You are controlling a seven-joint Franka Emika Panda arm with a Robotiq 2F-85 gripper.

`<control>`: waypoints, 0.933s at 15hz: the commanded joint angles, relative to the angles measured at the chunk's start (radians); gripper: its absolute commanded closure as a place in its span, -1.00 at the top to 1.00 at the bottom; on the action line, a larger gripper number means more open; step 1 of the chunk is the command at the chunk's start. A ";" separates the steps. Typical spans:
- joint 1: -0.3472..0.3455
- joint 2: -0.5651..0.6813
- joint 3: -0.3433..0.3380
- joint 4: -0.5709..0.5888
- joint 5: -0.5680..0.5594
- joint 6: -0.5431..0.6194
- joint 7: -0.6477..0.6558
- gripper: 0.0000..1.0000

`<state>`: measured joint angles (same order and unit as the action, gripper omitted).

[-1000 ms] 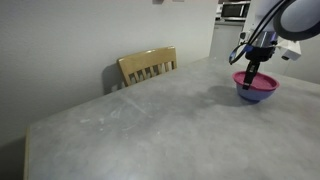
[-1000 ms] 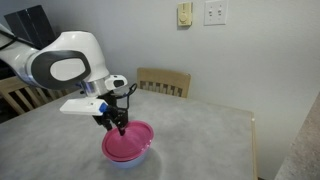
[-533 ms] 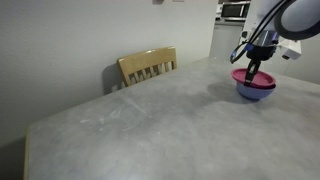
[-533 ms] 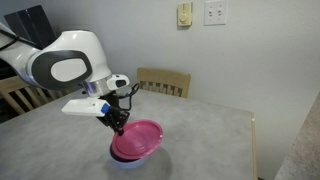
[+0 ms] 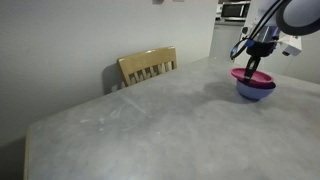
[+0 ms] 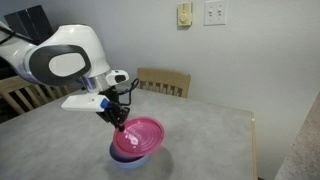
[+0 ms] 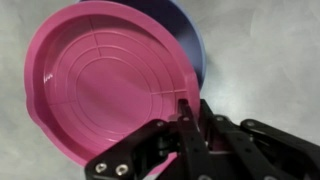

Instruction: Take the pink lid on top of the blue bowl and place it on the table

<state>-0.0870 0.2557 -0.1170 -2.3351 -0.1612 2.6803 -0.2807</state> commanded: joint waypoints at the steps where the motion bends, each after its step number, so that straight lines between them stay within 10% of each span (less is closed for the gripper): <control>1: 0.014 -0.087 0.003 -0.041 -0.054 -0.015 0.047 -0.94; 14: 0.177 -0.167 0.184 0.042 -0.070 -0.155 0.160 -0.94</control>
<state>0.0613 0.0639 0.0341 -2.3416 -0.2321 2.5758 -0.1756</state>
